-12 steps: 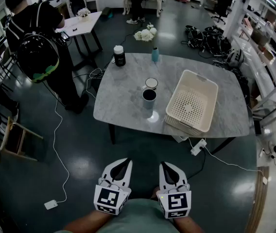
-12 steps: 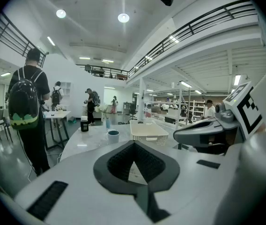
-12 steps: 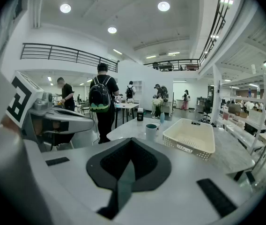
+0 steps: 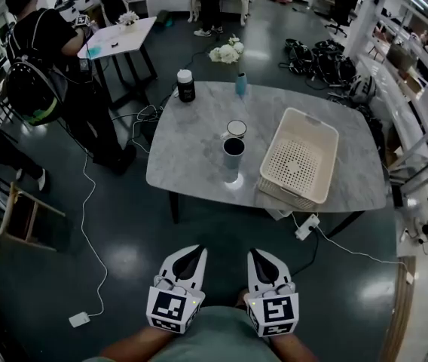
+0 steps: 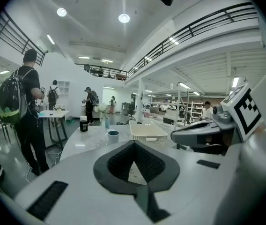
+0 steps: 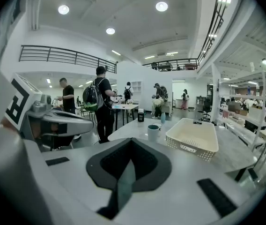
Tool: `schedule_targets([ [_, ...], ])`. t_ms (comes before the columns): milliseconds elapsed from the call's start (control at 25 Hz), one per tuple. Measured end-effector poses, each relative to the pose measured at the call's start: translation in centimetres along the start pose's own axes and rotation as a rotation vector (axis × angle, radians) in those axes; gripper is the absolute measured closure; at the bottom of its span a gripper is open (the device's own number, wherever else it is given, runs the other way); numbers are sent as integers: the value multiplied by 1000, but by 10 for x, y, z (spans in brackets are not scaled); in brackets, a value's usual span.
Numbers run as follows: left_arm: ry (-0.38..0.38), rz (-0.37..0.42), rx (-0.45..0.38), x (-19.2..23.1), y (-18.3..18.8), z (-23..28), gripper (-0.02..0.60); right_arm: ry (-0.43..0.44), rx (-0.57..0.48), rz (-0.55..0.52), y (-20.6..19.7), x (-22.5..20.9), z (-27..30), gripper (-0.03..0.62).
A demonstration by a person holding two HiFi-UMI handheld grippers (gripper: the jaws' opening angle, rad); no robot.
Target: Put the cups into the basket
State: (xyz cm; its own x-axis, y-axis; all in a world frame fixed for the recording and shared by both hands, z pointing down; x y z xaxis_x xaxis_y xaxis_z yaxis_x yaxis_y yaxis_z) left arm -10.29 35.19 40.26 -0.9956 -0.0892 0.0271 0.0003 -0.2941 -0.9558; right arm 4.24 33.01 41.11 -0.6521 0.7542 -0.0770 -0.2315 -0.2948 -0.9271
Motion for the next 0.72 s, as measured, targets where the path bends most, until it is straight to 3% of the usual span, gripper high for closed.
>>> schedule_targets([
  [720, -84, 23, -38, 73, 3, -9, 574, -116, -52, 17, 23, 52, 36, 582],
])
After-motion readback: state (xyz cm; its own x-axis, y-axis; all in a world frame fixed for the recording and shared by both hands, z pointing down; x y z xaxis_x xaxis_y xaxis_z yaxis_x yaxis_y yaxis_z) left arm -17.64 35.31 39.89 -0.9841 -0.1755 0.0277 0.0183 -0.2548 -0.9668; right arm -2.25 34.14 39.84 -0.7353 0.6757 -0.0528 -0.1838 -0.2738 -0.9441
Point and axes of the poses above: the fingertips, and each gripper's own axes: z forward along the fingers, x to its left, y out of its top, the point moved 4 cm from there along -z, backward along the fingers, and after that the axes turned 13 degrees about y, right-handed, at the moved point
